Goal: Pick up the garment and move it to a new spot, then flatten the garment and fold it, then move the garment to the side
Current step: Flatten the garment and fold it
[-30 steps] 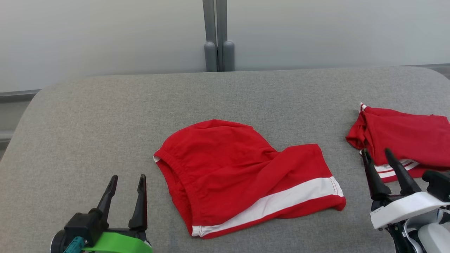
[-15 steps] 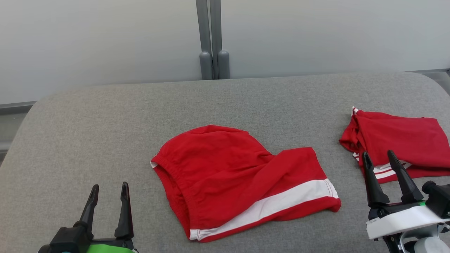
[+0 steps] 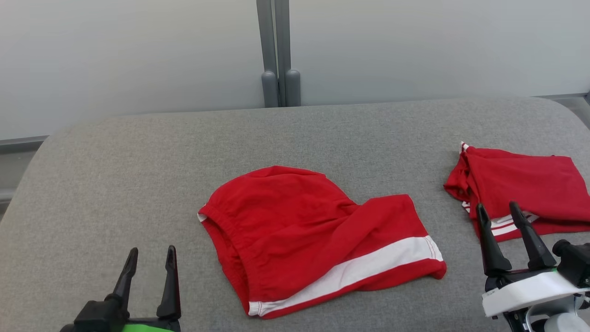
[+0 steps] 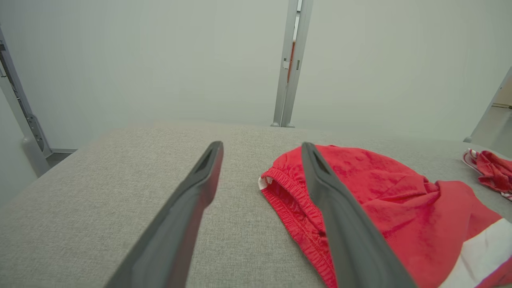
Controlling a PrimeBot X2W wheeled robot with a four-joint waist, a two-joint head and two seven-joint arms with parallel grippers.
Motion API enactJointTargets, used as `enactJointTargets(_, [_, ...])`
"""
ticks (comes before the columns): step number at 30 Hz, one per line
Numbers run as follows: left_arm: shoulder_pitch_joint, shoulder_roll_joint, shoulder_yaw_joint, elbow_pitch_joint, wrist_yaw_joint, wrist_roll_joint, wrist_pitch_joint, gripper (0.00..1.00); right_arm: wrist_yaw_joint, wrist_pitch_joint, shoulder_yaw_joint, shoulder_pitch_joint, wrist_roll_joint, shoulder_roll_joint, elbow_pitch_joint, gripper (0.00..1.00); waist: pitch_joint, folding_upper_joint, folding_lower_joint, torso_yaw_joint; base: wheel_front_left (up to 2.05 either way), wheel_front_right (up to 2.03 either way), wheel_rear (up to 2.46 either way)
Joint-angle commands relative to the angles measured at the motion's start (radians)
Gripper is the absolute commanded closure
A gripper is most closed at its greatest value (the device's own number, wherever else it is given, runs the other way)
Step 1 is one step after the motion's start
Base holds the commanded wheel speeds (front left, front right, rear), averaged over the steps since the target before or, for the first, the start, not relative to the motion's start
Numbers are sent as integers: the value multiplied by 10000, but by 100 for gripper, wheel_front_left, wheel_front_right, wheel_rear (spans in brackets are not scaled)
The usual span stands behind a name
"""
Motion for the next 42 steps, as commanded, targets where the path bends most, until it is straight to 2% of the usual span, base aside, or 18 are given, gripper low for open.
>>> enactJointTargets(1, [75, -38, -91, 175, -48, -19, -24, 0, -5, -20, 55, 6, 99, -81, 145, 0, 21, 0, 0, 17, 0, 0, 0])
enactJointTargets(3, [99, -12, -450, 503, -92, -126, 158, 0, -5, -20, 76, -51, 165, -181, 395, 0, 41, 0, 0, 52, 0, 0, 0])
enactJointTargets(5, [-5, 5, -859, 648, -139, -479, 779, 0, -5, -9, 237, -155, 269, -349, 787, 0, 89, 0, 0, 105, 0, 0, 0])
enactJointTargets(12, [1, 735, -2633, 174, -183, -1910, 3756, 0, -5, 2502, 1535, -1222, 1343, -1014, 2579, 0, 268, 0, 0, 230, 0, 0, 0])
enactJointTargets(16, [-112, 1301, -3458, -31, -177, -2534, 4618, 0, -5, 3312, 2113, -1936, 2036, -1095, 3447, 0, 400, 0, 0, 300, 0, 0, 0])
enactJointTargets(21, [-585, 1582, -4129, 152, -179, -3005, 4901, 0, -3, 3834, 2507, -2757, 2397, -1161, 4411, 0, 675, 0, 0, 462, 0, 0, 0])
enactJointTargets(27, [-1535, 1648, -5016, 1068, -180, -3291, 4652, 0, -5, 3929, 2934, -3523, 2688, -1252, 5326, 0, 992, 0, 0, 585, 0, 0, 0])
enactJointTargets(37, [-2509, 1700, -5965, 2373, -181, -3926, 4056, 0, -5, 3932, 3731, -4031, 3209, -1298, 6068, 0, 1293, 0, 0, 563, 0, 0, 0])
enactJointTargets(38, [-2560, 1707, -6068, 2420, -181, -3985, 4021, 0, -5, 3918, 3789, -4049, 3248, -1288, 6128, 5, 1303, 0, 0, 561, 0, 0, 0])
enactJointTargets(39, [-2630, 1718, -6176, 2485, -181, -4058, 3967, 4, -5, 3955, 3876, -4067, 3342, -1266, 6218, 21, 1314, 0, 0, 560, 0, 0, 0])
enactJointTargets(40, [-2689, 1728, -6259, 2546, -181, -4117, 3935, 14, -5, 3982, 3963, -4067, 3372, -1252, 6268, 46, 1316, 0, 0, 561, 0, 0, 0])
enactJointTargets(41, [-2742, 1741, -6340, 2615, -181, -4191, 3885, 35, -3, 3970, 4050, -4068, 3434, -1243, 6301, 61, 1314, 0, 0, 560, 0, 0, 0])
enactJointTargets(42, [-2780, 1755, -6405, 2662, -181, -4250, 3841, 52, -3, 3952, 4133, -4089, 3494, -1229, 6323, 83, 1313, 0, 0, 557, 0, 0, 0])
